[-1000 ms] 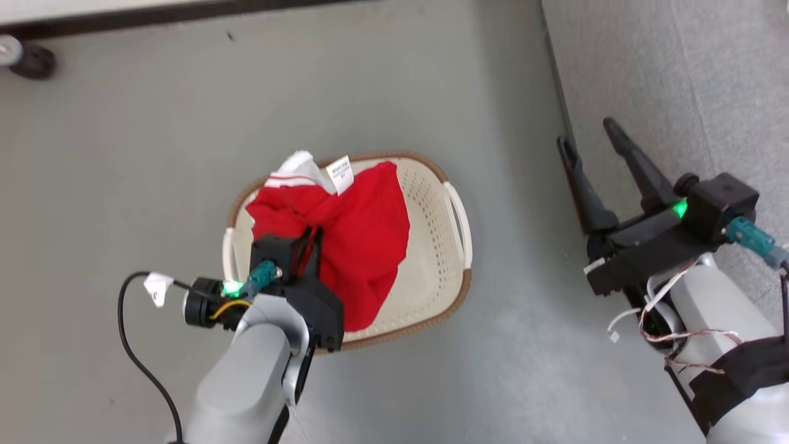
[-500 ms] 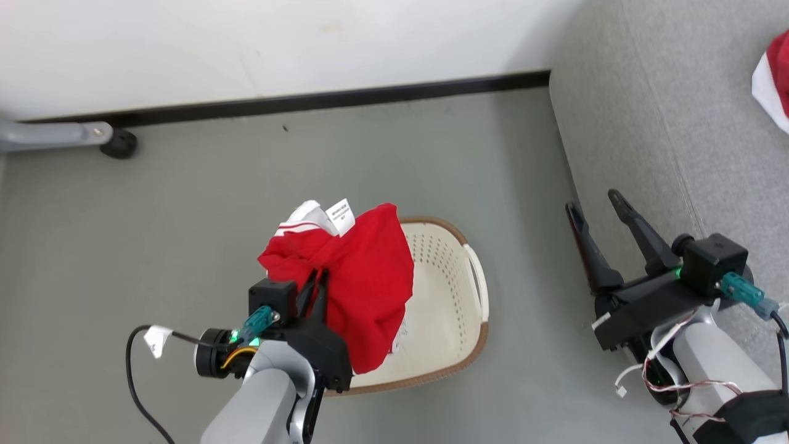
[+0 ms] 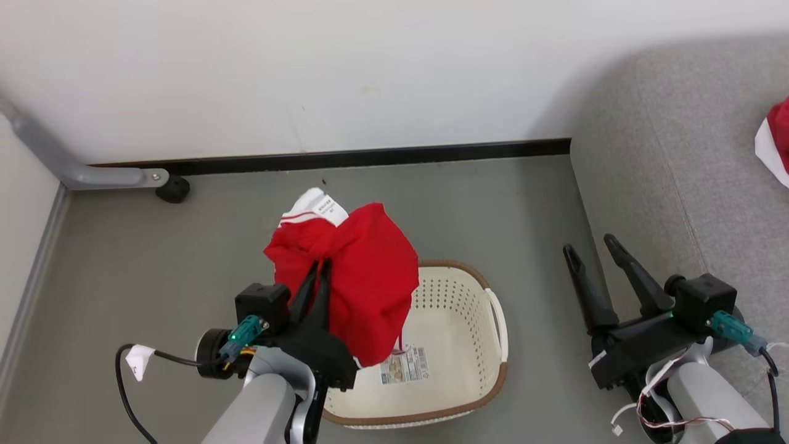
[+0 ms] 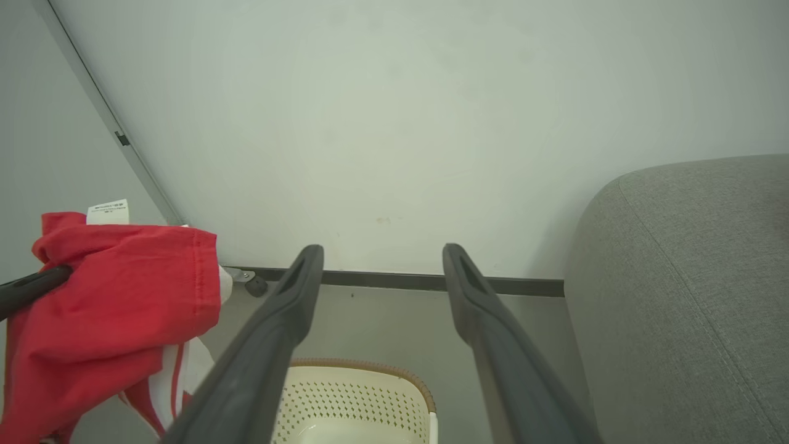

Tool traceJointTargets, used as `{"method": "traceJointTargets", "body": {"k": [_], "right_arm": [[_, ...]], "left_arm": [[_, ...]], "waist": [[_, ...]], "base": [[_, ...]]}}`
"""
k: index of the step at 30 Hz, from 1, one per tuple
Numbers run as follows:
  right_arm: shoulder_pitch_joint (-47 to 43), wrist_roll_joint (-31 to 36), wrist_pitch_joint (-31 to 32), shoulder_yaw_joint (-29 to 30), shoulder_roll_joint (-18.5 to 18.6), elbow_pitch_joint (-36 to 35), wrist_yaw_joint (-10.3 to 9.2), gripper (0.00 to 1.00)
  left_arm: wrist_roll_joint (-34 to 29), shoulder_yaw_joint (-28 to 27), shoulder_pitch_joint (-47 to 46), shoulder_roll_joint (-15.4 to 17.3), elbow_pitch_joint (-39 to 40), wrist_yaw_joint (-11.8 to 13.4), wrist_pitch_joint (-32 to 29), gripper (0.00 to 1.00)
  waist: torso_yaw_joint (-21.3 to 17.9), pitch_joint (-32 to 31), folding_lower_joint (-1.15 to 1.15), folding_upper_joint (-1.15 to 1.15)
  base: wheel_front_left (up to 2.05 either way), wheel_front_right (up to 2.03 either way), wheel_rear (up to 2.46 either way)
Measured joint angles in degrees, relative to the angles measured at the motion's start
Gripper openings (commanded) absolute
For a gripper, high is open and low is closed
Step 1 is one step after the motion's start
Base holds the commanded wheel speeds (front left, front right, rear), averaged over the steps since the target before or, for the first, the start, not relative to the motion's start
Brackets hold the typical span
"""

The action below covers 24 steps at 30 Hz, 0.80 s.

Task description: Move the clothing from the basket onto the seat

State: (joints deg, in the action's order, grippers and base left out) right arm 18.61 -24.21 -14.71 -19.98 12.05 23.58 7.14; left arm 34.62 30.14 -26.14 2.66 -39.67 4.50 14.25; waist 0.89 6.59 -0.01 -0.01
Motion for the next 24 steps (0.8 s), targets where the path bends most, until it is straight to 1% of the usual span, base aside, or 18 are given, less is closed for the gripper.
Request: {"method": "traceJointTargets", "body": {"k": [9,15,19,22,24], "right_arm": [[-2.24,0.66,0.00,-0.25,-0.25,0.19,0.00,1.00],[-2.63,1.58,0.00,-0.11,-0.37,0.21,0.00,1.00],[-2.83,1.86,0.01,0.00,-0.59,0.34,0.00,1.00],[-2.88,2.07,0.00,0.32,-0.79,0.37,0.00,1.00],[-3.35,2.08,0.01,0.85,-0.84,0.48,0.00,1.00]], "left_arm": [[-3.09,-1.85,1.15,1.91,11.60,-0.55,0.02,0.00],[-5.84,-1.45,1.17,2.40,18.25,-1.48,0.03,0.00],[-6.73,-1.41,1.17,2.77,22.53,-1.57,0.04,0.00],[-7.91,-1.11,1.05,2.91,25.71,-2.08,0.04,0.00],[-9.35,-0.40,0.74,3.00,28.05,-2.86,0.04,0.00]], "waist": [[1.49,-2.69,0.00,0.01],[1.81,-2.98,0.00,0.01],[1.93,-3.03,0.01,0.01],[2.07,-3.08,0.01,0.01],[2.48,-3.16,0.01,0.01]], "base": [[0.00,0.00,0.00],[0.00,0.00,0.00],[0.00,0.00,0.00],[0.00,0.00,0.00],[0.00,0.00,0.00]]}}
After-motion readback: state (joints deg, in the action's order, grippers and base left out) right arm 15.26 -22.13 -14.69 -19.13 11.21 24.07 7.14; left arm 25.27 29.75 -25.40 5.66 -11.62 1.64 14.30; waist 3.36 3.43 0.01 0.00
